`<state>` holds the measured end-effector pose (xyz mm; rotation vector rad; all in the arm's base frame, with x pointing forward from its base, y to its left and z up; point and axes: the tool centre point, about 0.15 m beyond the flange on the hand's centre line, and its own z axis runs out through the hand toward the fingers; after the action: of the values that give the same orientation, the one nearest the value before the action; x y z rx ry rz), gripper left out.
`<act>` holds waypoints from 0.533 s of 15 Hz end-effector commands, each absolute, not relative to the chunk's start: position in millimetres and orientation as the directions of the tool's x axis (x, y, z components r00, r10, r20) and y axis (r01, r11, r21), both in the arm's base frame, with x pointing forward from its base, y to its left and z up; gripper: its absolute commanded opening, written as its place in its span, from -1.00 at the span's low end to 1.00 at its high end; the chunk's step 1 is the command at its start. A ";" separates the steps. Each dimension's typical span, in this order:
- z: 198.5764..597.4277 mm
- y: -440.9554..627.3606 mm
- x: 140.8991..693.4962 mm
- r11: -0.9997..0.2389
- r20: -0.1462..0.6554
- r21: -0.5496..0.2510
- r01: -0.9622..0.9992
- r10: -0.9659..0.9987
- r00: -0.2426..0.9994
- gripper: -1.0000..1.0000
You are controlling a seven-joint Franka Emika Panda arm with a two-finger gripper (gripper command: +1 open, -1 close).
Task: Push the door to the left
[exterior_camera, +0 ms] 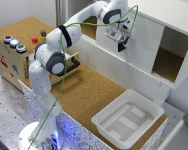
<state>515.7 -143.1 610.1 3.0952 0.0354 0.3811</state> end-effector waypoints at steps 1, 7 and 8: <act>598.4 -127.4 510.3 -0.995 0.369 0.098 -0.020 0.018 0.929 1.00; 595.7 -124.8 517.4 -0.995 0.411 0.095 -0.015 0.025 0.911 1.00; 593.2 -124.7 520.1 -0.996 0.413 0.084 -0.011 0.025 0.911 1.00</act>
<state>528.8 -136.1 615.4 3.0772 0.0316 0.4529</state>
